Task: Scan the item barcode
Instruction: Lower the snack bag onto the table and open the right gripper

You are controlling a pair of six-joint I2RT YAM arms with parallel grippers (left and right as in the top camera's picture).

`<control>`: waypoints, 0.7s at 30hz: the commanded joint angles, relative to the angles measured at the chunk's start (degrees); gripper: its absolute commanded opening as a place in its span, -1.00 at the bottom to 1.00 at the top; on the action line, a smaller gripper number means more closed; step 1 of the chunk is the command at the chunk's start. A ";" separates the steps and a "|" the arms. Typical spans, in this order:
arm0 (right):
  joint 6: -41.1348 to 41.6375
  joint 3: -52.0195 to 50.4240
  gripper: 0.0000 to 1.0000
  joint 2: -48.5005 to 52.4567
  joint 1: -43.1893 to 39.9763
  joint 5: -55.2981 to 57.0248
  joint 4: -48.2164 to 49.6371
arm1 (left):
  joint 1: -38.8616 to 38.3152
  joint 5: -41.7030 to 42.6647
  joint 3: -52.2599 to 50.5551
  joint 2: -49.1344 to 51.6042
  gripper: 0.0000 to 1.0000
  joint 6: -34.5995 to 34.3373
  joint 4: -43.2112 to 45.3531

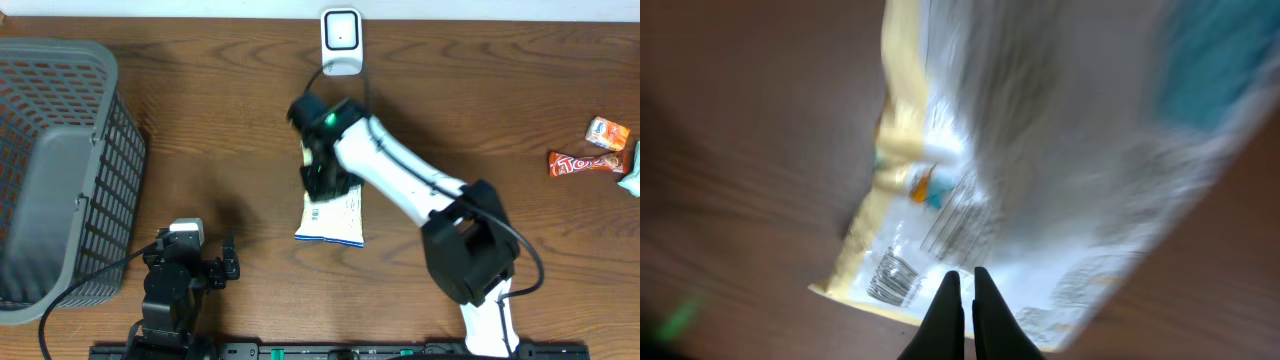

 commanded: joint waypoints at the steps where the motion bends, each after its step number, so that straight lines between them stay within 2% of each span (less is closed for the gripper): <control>1: 3.13 -4.61 -0.97 0.37 2.89 -1.16 2.34 | 0.13 0.55 0.83 -0.35 0.98 0.96 0.07; 5: 2.58 -7.19 -0.97 0.37 5.97 -1.16 6.14 | 0.13 0.55 0.83 -0.35 0.98 0.96 0.07; 11: -2.69 -6.62 -0.98 0.28 8.37 -1.18 7.78 | 0.13 0.55 0.83 -0.35 0.98 0.96 0.07; 16: -0.70 -1.42 -0.97 -2.71 6.75 -1.09 5.33 | 0.13 0.55 0.83 -0.35 0.98 0.96 0.07; 20: 2.58 0.33 -0.97 -9.01 2.93 -0.92 4.48 | 0.13 0.55 0.83 -0.35 0.98 0.96 0.07; 21: 3.04 0.31 -0.56 -10.69 1.70 -0.90 4.35 | 0.13 0.55 0.83 -0.35 0.97 0.96 0.07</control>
